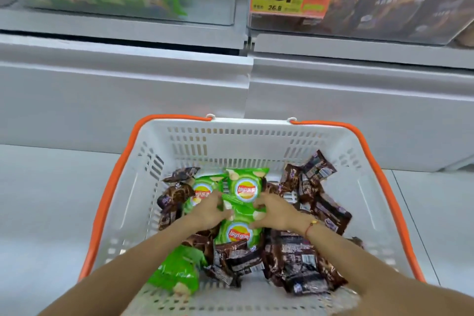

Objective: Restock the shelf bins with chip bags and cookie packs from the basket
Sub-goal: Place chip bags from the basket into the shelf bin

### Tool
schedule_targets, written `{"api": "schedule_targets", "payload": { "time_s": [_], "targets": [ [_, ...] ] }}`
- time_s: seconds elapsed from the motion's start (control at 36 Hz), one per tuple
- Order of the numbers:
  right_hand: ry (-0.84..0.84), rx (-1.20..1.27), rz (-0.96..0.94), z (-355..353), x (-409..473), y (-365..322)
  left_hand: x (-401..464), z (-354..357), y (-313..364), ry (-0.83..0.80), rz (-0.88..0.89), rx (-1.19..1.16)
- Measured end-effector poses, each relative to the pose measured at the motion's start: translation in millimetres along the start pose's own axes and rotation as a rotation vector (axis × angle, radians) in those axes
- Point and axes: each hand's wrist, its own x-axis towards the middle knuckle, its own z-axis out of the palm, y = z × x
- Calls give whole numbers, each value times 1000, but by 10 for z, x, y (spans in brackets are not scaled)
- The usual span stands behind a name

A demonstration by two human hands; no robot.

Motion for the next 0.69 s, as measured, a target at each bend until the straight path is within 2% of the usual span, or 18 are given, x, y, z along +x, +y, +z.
{"api": "schedule_targets", "payload": {
  "time_s": [0.14, 0.22, 0.44, 0.58, 0.69],
  "targets": [
    [-4, 13, 7, -154, -124, -97, -142, -129, 128, -29, 54, -44],
    [38, 18, -12, -394, -252, -211, -272, -293, 272, 12, 117, -86],
    [187, -54, -127, -1279, -714, -829, -829, -823, 708, 229, 329, -366],
    [314, -245, -196, -1745, -1012, -1327, -1155, -1219, 971, 391, 474, -415],
    [486, -291, -257, -2048, -1170, -1709, -1367, -1629, 1216, 530, 606, -441]
  ]
}}
